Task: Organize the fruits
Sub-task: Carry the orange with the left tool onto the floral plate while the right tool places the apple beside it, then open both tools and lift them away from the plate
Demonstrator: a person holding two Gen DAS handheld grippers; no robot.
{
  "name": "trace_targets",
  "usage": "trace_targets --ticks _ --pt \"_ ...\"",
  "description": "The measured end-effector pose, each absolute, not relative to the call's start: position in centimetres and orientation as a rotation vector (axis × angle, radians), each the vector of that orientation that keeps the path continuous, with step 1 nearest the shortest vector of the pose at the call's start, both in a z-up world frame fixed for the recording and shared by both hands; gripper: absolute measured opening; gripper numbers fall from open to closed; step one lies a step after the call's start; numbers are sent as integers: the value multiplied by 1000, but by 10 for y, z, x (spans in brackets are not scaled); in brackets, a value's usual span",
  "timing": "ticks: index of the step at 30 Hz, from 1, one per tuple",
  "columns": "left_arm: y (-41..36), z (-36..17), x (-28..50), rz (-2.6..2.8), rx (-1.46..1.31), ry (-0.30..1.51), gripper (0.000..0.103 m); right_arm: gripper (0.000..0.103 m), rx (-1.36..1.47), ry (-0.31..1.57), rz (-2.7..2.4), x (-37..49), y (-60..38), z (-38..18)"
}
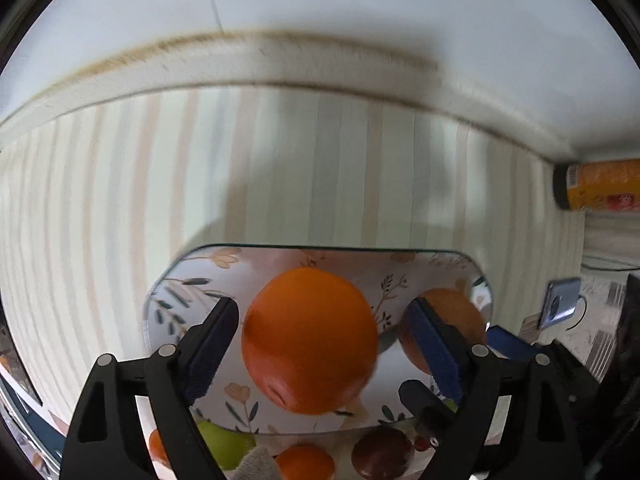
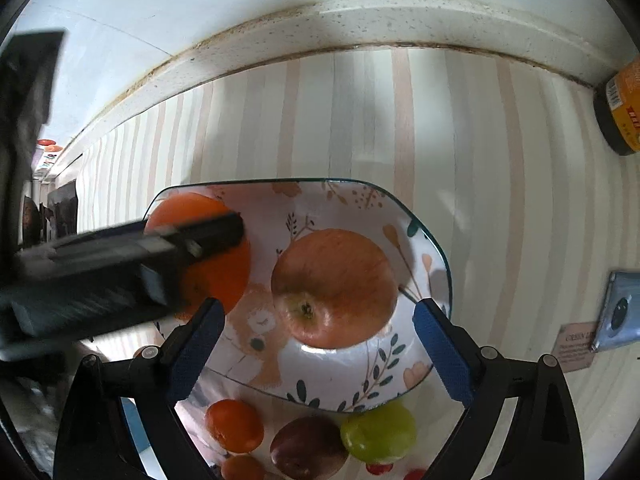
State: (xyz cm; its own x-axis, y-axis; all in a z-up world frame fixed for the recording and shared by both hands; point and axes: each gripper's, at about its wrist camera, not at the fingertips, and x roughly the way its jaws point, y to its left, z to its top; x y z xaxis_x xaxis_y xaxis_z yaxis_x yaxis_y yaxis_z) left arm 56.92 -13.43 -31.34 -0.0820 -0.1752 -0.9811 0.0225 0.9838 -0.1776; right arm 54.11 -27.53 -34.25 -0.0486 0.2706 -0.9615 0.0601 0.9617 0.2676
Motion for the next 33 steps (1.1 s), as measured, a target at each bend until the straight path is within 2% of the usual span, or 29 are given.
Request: trace_targets --ticks 9,33 --pt "-117 -263 539 -62 -61 1511 87 98 193 1555 105 504 -278 -303" --pt "-65 -153 372 -101 -31 1206 87 98 164 1246 2 353 -252 -166"
